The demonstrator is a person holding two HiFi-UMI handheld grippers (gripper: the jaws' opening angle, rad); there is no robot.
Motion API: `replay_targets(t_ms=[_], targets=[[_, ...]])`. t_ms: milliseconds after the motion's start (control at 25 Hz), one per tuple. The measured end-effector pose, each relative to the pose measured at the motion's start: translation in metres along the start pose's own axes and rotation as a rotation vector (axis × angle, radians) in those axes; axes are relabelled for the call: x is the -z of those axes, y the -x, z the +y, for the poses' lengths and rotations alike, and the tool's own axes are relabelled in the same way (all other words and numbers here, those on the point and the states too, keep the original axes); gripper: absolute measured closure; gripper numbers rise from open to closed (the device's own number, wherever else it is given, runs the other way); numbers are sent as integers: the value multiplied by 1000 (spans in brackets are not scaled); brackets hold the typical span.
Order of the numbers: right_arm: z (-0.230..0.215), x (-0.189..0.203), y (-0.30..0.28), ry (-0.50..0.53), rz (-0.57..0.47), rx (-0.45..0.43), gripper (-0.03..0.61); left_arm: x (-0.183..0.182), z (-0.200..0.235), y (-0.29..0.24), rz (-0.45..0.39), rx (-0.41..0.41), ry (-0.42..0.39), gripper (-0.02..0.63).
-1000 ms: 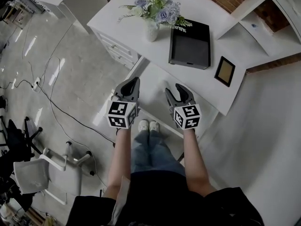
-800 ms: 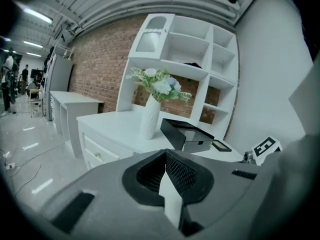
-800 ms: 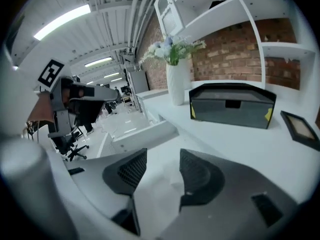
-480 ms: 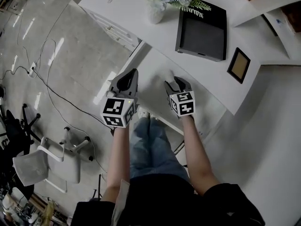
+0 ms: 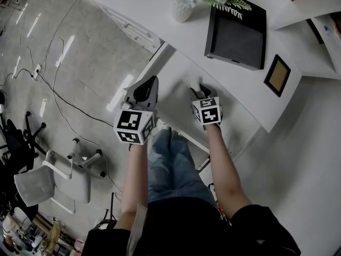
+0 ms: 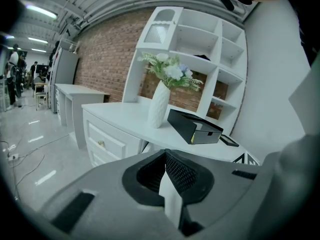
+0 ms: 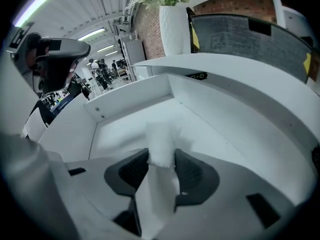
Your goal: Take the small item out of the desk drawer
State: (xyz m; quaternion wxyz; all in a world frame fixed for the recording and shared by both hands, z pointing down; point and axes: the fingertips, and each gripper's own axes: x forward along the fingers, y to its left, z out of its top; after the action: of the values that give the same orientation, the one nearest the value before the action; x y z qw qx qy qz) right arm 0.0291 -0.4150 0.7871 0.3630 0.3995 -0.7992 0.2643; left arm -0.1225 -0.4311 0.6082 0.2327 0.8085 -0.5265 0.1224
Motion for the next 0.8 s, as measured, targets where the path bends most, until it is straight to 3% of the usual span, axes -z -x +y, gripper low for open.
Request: replay_targets(t_ms=[440, 800], targets=[[7, -10, 7, 13, -30, -4, 433, 0, -1, 3, -2, 2, 1, 604], [21, -72, 83, -20, -242, 15, 433, -40, -16, 16, -47, 28, -38, 604]])
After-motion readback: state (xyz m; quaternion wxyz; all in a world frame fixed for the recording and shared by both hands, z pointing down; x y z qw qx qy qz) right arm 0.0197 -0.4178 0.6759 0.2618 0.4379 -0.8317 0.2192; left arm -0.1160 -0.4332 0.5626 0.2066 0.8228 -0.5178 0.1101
